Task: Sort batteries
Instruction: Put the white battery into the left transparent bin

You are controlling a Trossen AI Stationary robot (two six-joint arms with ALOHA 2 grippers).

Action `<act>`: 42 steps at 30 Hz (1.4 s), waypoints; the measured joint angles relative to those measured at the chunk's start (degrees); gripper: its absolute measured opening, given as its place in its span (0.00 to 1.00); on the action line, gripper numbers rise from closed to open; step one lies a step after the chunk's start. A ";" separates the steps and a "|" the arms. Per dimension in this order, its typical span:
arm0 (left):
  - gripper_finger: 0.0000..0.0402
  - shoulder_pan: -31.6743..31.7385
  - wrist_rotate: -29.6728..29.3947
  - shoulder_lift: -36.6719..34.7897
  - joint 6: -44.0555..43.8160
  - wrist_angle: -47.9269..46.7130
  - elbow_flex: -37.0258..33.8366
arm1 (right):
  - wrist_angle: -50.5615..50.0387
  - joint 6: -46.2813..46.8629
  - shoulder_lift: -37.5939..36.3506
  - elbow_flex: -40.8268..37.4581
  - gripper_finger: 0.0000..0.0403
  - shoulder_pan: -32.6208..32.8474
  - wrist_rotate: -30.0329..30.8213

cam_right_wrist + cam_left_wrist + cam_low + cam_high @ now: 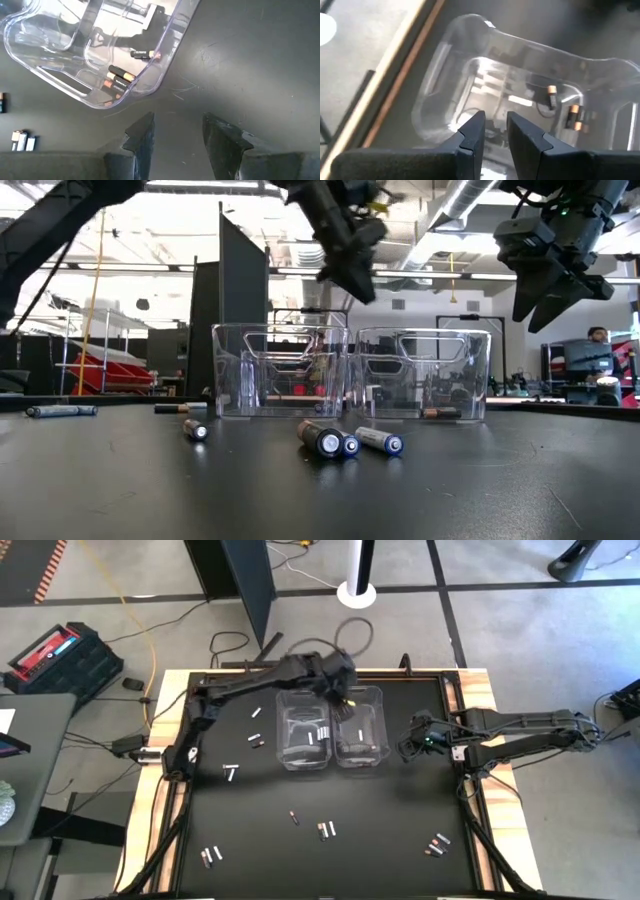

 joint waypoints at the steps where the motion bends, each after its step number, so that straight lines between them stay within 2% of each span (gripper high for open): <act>1: 0.19 0.62 -0.06 -1.79 0.02 0.34 -1.80 | 0.00 0.00 0.00 0.00 0.45 0.00 0.01; 14: 0.19 8.39 -1.79 -29.01 -3.61 14.85 -38.83 | 0.00 2.30 0.00 0.00 0.45 -0.07 0.16; 23: 0.19 12.81 -1.75 -44.45 -1.43 16.37 -55.51 | 0.00 4.84 0.00 0.00 0.45 -0.07 0.20; 27: 0.19 14.59 -1.95 -48.57 -0.03 16.36 -60.68 | -0.03 6.70 0.00 0.00 0.45 -0.07 0.21; 30: 0.19 16.10 -4.21 -50.70 0.22 16.48 -64.23 | -0.04 7.62 0.00 0.00 0.45 -0.07 0.23; 36: 0.20 20.57 -5.44 -51.56 -1.33 16.85 -69.94 | -0.02 10.37 0.00 0.00 0.45 -0.07 0.27; 42: 0.26 24.91 -0.08 -51.41 -1.58 20.35 -74.48 | -0.02 11.50 0.00 0.00 0.45 -0.07 0.44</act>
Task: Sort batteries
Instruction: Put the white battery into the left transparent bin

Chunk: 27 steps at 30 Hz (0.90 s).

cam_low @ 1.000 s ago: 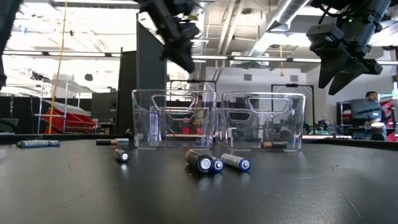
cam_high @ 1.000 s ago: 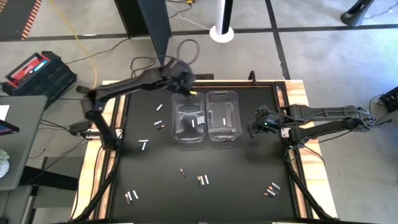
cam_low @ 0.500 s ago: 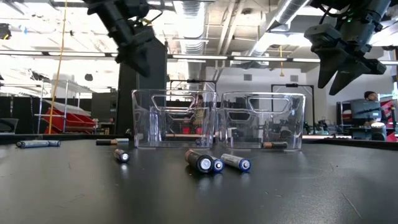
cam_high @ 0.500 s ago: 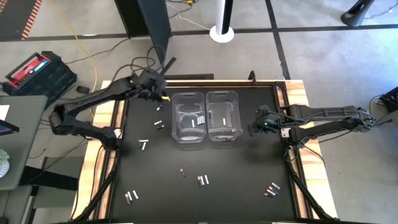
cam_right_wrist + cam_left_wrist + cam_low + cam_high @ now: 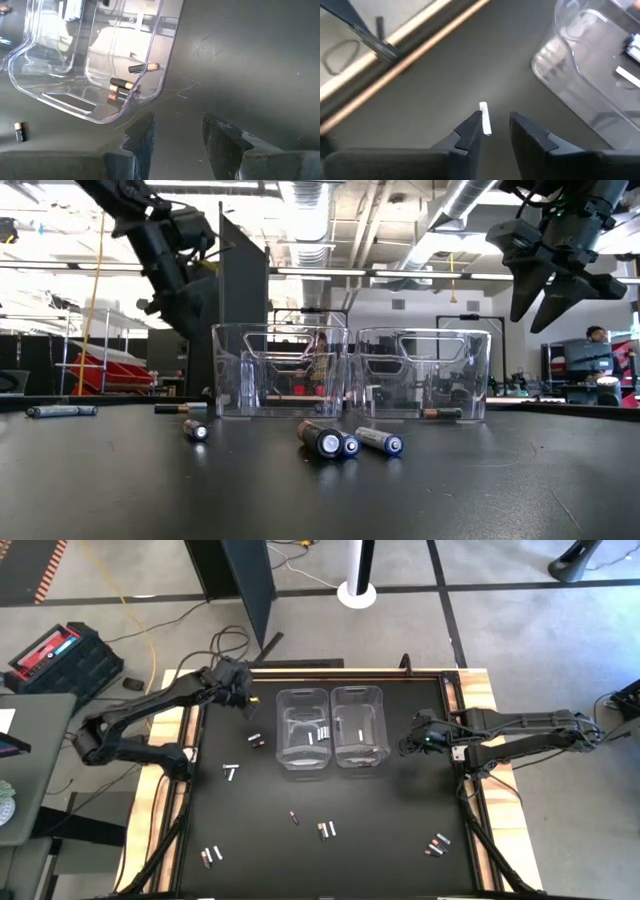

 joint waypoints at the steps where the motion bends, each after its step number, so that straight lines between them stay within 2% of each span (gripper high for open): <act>1: 0.28 0.62 0.80 0.19 0.45 0.95 -0.59 | 0.00 0.04 0.00 0.00 0.45 0.00 0.01; 9: 0.40 4.22 1.55 5.99 3.31 3.99 -2.05 | 0.03 0.11 3.03 0.00 0.45 0.00 0.01; 19: 0.40 4.22 1.72 18.31 3.78 5.76 -2.05 | 0.11 0.60 8.28 0.00 0.45 0.00 -0.03; 27: 0.39 4.20 3.17 22.45 3.48 9.40 -1.96 | 0.13 1.45 8.02 0.00 0.45 0.00 -0.07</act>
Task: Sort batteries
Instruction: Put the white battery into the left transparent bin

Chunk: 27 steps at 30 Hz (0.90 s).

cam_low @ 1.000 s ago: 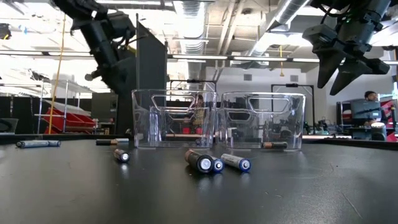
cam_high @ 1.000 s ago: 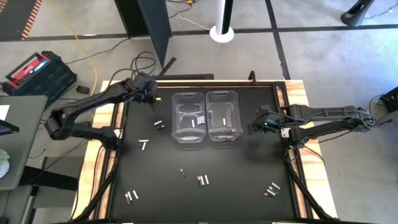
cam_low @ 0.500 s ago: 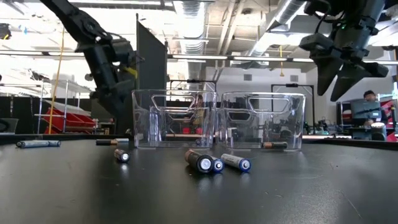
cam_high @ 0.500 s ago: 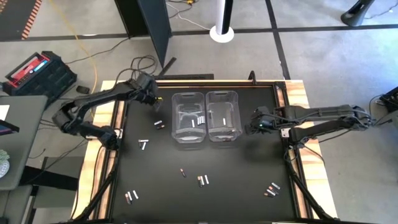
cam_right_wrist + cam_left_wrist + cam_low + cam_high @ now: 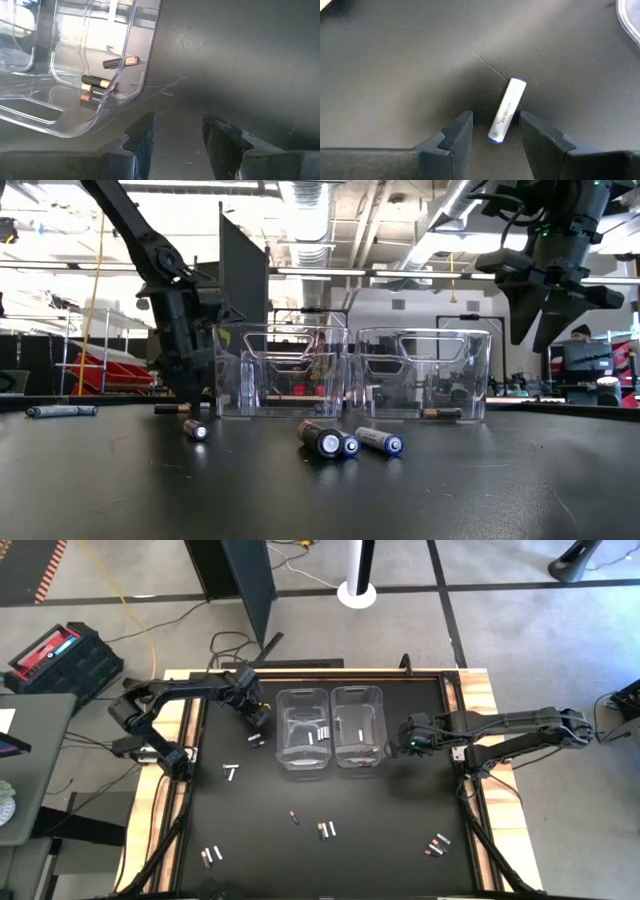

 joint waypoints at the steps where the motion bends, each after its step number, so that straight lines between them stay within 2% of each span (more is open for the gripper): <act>1: 0.39 0.02 0.15 0.05 0.00 0.00 0.02 | 0.00 -0.01 0.00 0.00 0.45 0.00 -0.01; 13: 0.38 -0.13 0.30 0.07 5.05 -1.37 0.09 | -0.02 0.00 0.04 0.00 0.45 0.00 -0.17; 27: 0.11 -0.63 0.51 0.09 5.66 -2.12 0.11 | 0.02 0.14 0.04 0.00 0.45 0.00 -0.23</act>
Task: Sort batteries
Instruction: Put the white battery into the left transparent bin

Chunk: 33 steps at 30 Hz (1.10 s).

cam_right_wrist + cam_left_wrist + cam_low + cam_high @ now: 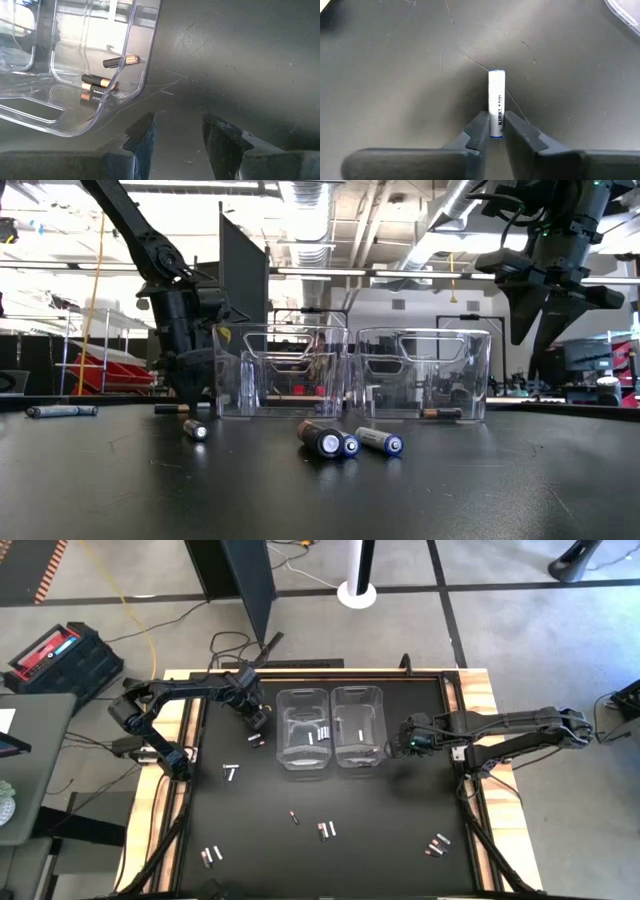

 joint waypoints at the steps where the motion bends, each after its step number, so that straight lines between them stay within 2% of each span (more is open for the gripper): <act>1: 0.10 0.00 0.00 -0.02 0.00 -0.19 0.00 | 0.00 0.00 0.00 0.00 0.45 0.00 0.00; 13: 0.10 0.00 0.00 -0.02 0.24 -0.70 0.02 | 0.07 -1.61 0.00 0.00 0.45 0.00 -1.53; 20: 0.09 0.01 -0.05 -0.54 0.13 -4.30 1.45 | 4.07 -12.00 0.00 0.00 0.45 0.00 -3.91; 28: 0.10 0.04 -1.13 -7.63 -1.92 -9.37 2.93 | 8.91 -21.58 0.00 0.00 0.45 0.00 -5.15; 33: 0.10 -0.11 -1.05 -14.56 -7.31 -12.84 3.12 | 8.46 -26.43 0.00 0.00 0.45 0.36 -8.90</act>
